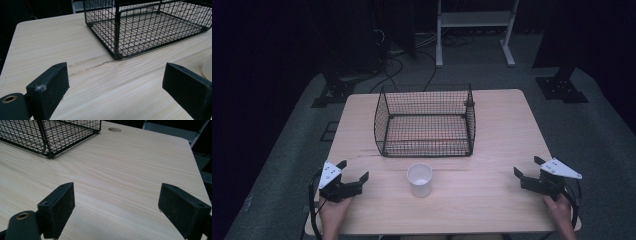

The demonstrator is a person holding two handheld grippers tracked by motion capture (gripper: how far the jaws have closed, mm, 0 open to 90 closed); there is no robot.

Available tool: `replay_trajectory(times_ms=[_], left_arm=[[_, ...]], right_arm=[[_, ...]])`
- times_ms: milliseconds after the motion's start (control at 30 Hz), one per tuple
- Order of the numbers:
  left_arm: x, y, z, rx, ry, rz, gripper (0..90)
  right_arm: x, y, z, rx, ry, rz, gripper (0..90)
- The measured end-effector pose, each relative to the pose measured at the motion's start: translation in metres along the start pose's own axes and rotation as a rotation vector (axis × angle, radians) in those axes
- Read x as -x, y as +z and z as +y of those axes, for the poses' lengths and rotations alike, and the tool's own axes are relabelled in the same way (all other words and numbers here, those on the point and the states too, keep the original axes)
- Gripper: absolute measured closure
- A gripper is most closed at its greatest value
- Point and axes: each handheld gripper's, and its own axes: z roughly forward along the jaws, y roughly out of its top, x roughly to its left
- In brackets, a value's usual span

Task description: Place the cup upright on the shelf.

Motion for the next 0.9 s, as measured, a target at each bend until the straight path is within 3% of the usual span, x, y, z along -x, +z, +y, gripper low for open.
replay_trajectory(times_ms=[367,533,900], left_arm=[[0.002,0.000,0.001,0.013,0.003,-0.016,6.1],[0.008,-0.001,0.005,0.027,0.028,-0.041,6.1],[0.017,0.003,0.010,0.017,0.059,-0.053,2.6]], right_arm=[[0.000,0.000,0.000,0.000,-0.003,-0.004,13.1],[-0.001,0.000,0.000,-0.003,-0.007,-0.003,13.1],[-0.001,0.000,0.000,-0.003,-0.009,-0.003,13.1]])
